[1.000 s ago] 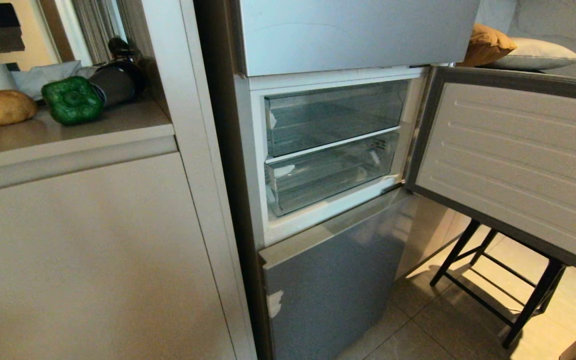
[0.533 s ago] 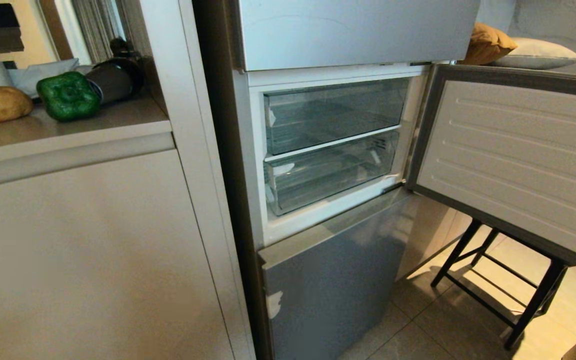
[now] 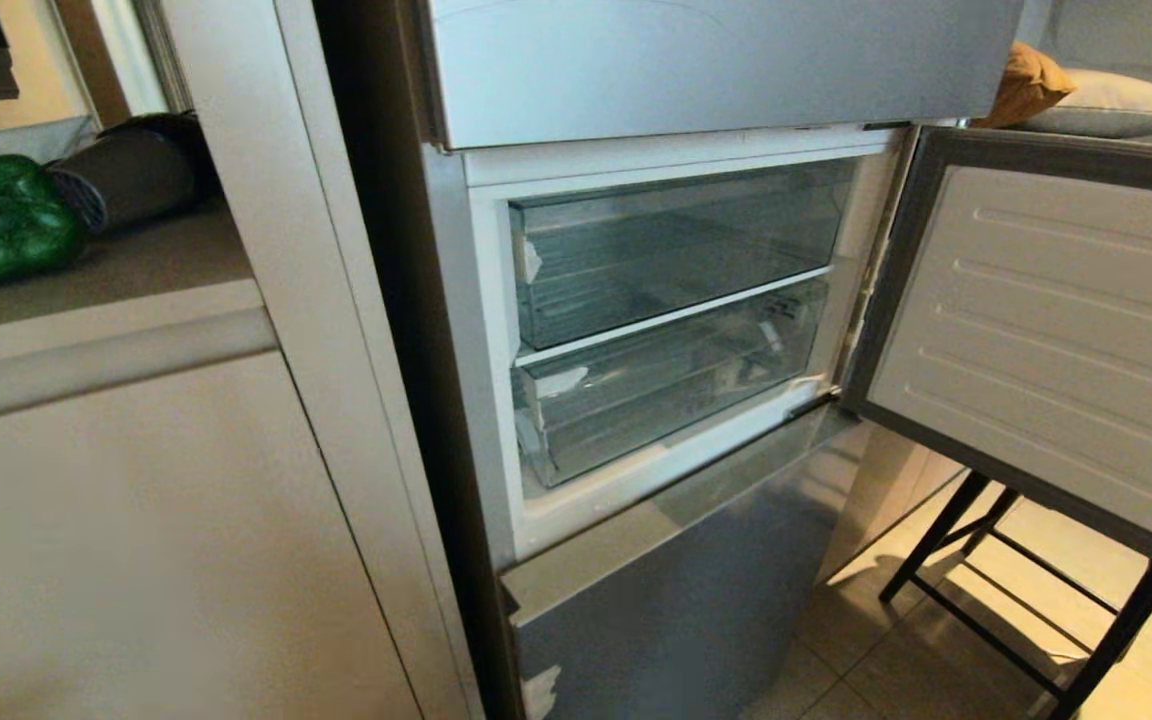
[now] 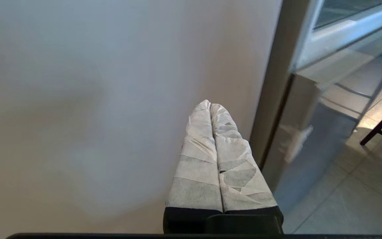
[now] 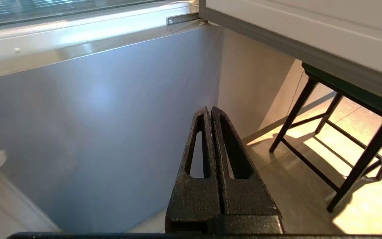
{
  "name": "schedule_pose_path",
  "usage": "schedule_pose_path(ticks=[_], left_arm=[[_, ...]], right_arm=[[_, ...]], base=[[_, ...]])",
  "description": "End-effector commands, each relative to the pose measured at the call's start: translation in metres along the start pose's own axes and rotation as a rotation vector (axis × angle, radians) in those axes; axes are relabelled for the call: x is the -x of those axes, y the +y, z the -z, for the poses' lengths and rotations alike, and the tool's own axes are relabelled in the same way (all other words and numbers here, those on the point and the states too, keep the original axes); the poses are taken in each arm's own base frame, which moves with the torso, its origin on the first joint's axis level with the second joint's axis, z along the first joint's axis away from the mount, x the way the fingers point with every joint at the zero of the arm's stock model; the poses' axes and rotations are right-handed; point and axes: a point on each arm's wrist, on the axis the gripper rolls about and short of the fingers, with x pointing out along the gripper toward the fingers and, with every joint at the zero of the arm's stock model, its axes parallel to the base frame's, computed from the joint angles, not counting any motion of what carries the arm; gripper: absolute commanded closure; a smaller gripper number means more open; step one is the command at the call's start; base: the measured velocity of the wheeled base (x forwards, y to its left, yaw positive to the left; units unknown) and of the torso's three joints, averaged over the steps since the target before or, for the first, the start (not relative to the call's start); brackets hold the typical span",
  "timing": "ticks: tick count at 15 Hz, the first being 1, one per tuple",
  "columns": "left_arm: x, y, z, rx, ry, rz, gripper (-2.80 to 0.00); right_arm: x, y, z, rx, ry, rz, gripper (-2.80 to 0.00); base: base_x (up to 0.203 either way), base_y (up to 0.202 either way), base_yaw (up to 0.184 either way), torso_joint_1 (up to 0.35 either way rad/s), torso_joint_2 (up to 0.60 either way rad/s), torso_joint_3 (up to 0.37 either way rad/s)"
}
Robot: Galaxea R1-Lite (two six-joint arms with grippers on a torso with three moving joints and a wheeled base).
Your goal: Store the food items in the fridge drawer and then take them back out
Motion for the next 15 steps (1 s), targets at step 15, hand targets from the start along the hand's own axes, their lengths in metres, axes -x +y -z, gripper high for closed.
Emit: schedule_pose_path(ticks=[15], left_arm=[[0.000, 0.000, 0.002, 0.000, 0.005, 0.000, 0.00]], right_arm=[[-0.116, 0.004, -0.088, -0.092, 0.347, 0.000, 0.00]], base=[[0.004, 0.000, 0.000, 0.001, 0.00, 0.000]])
